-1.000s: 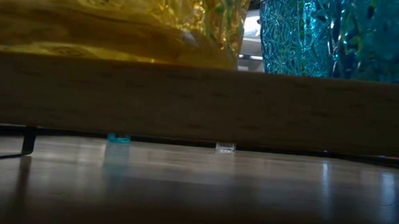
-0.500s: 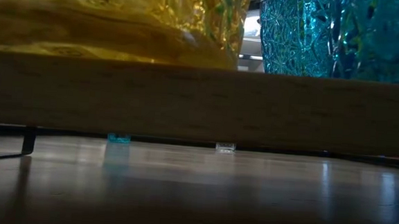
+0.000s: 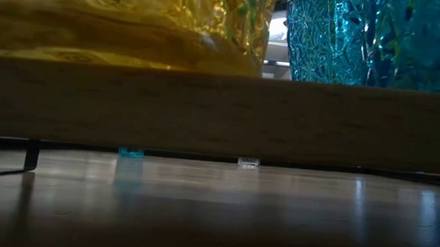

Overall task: Sort vases onto shelf
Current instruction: Put the transparent vase on the shelf aligned with the other transparent vase

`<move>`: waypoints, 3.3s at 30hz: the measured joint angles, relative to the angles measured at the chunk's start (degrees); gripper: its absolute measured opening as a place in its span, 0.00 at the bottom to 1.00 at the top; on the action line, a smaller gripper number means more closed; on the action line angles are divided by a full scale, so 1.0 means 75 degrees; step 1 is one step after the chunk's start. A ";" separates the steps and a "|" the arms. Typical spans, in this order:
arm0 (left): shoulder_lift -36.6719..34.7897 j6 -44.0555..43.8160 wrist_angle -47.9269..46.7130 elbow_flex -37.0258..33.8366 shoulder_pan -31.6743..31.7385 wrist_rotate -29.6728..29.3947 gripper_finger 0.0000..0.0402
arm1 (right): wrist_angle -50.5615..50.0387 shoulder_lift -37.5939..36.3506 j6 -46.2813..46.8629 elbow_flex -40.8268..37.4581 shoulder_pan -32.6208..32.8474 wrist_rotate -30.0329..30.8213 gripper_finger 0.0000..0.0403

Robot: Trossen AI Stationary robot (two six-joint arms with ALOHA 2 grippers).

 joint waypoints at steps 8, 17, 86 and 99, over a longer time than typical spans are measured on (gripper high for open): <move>-0.0001 0.0026 0.0230 0.0000 -0.0274 0.0067 0.37 | 0.0003 0.0000 -0.0002 -0.0001 -0.0002 -0.0002 0.34; 0.0000 0.0029 0.0360 0.0000 -0.0377 -0.0006 0.37 | 0.0003 0.0000 -0.0001 -0.0003 -0.0002 -0.0009 0.34; -0.0123 -0.1251 -0.0104 0.0143 -0.0267 -0.1690 0.37 | 0.0003 0.0000 0.0348 -0.0003 0.0003 -0.0259 0.34; -0.0214 -0.3387 0.0466 0.0119 0.1468 -0.0984 0.37 | 0.0000 0.0000 0.0401 -0.0003 0.0003 -0.0262 0.34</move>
